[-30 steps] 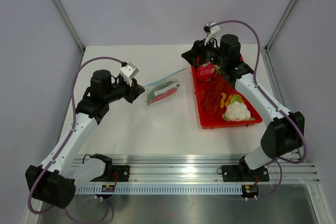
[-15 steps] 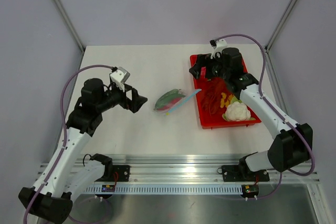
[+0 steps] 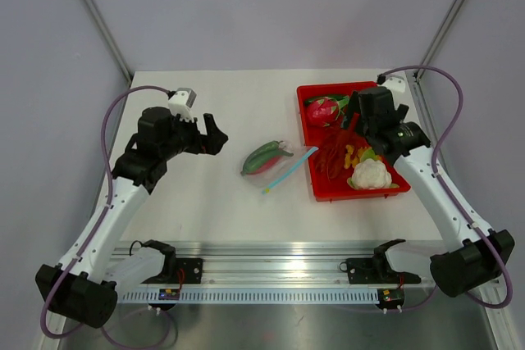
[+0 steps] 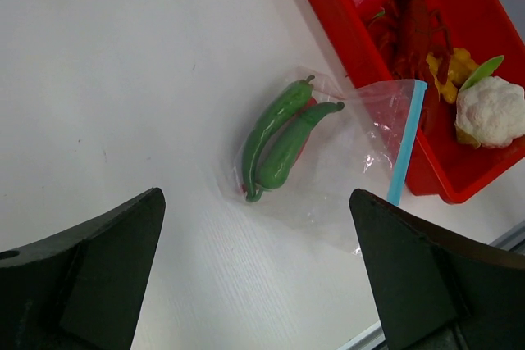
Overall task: Place the food in the zip-top bag and seal the zipper
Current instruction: Reset both arms
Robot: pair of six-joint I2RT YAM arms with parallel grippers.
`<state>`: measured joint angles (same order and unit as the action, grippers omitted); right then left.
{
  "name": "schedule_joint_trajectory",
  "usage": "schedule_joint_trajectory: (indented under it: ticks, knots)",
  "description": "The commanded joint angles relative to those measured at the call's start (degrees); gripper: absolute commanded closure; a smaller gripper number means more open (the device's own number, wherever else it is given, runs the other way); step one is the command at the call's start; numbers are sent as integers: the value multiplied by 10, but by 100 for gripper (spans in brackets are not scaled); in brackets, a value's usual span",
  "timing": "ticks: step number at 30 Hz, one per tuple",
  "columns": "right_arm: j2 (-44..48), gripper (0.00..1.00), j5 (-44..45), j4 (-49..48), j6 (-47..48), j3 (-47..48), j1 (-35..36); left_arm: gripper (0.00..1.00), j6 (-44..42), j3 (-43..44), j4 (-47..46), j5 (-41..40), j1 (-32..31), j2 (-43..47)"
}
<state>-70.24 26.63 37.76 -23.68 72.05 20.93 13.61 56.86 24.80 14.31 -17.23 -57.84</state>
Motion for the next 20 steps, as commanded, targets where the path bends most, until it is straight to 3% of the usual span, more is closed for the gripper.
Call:
schedule_joint_trajectory:
  ticks: [1, 6, 20]
  knots:
    - [10, 0, 93, 91, -51, -3, -1, 1, 29, 0, -41, -35, -1, 21]
    - [48, 1, 86, 68, -65, -60, -1, 1, 28, -14, -47, -62, -1, 34]
    - [95, 0, 112, 33, -77, -107, 0, 1, 31, -9, -32, -89, -2, 44]
